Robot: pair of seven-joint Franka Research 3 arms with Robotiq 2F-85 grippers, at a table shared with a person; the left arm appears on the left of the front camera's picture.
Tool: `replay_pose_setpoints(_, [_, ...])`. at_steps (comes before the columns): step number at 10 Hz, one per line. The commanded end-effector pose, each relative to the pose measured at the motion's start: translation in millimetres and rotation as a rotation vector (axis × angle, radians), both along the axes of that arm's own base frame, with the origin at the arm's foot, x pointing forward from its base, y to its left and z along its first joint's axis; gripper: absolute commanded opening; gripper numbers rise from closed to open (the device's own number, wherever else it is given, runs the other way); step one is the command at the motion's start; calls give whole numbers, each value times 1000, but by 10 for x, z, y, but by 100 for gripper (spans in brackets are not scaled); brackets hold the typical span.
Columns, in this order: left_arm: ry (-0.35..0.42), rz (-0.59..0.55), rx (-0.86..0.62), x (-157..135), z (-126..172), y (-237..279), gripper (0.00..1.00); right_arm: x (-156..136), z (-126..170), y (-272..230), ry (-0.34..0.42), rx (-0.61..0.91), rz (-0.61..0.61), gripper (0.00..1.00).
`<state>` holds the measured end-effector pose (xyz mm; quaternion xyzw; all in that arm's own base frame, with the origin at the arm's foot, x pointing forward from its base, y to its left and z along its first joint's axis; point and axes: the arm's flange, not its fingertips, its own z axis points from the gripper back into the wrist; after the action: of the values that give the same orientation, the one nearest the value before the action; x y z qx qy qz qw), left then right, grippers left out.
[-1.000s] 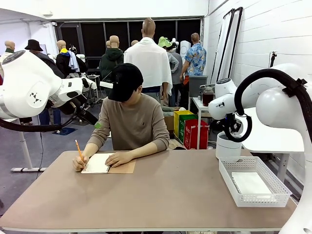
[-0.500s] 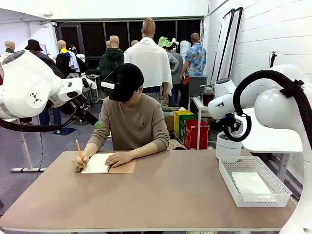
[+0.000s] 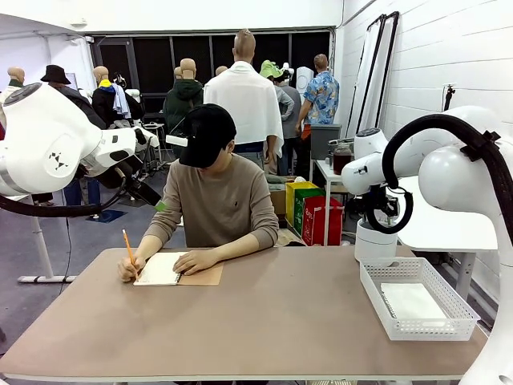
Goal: Sort the paper based on its condition.
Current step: If a person hands you a paper, place it in the Organizing basket , and if it's crumpled, put it in the Trash can.
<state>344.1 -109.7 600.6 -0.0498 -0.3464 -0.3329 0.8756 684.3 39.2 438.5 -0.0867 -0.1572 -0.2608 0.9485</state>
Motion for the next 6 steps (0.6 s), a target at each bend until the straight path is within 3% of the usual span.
replay_pose_setpoints(1, [-7, -7, -9, 6, 8, 10, 100, -3, 66, 26, 21, 10, 1, 100])
replay_pose_setpoints(6, [-7, -7, -9, 6, 8, 10, 100, -15, 21, 18, 5, 3, -1, 100])
